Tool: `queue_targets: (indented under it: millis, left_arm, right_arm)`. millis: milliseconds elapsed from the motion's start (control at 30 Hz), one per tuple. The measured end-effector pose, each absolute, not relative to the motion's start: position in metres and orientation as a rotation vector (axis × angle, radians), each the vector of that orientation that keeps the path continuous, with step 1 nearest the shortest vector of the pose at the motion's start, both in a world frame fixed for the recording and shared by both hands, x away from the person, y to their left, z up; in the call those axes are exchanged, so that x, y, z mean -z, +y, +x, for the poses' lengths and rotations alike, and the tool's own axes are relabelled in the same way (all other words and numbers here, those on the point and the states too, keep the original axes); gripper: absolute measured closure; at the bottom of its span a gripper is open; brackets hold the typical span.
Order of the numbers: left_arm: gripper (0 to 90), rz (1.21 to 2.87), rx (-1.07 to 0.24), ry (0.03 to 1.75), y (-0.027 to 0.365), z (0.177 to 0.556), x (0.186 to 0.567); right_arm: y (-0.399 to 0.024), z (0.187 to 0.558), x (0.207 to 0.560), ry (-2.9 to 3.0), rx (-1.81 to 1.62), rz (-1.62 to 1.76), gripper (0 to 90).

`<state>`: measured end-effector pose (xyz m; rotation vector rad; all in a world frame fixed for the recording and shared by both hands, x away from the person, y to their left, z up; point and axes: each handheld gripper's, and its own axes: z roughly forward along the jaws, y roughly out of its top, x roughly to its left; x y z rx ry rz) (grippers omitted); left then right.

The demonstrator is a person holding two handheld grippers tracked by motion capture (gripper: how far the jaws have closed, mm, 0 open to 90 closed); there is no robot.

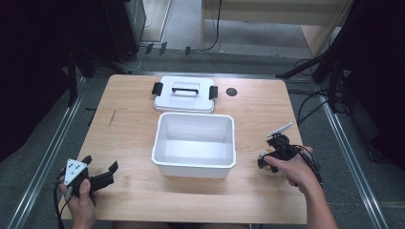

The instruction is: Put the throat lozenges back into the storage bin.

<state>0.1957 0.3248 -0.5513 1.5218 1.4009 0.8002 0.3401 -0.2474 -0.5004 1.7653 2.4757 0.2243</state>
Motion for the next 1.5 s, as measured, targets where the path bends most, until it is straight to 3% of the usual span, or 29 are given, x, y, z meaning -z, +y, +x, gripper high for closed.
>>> queue_targets:
  millis: [233,400,733,1500]
  left_arm:
    - [0.2,1.515,-0.796,1.407,0.325,0.196,0.551]
    - [0.1,1.517,-0.797,1.407,0.325,0.196,0.551]
    - [0.1,1.518,-0.800,1.407,0.325,0.196,0.551]
    - [0.2,1.514,-0.797,1.407,0.325,0.196,0.551]
  right_arm:
    - [-0.239,0.347,0.509,2.441,-0.135,1.785,8.8]
    - [-0.234,0.349,0.511,2.433,-0.102,1.782,19.7]
    - [-0.231,0.350,0.498,2.426,-0.133,1.778,20.5]
    - [-0.195,0.350,0.427,2.581,-0.203,1.556,20.6]
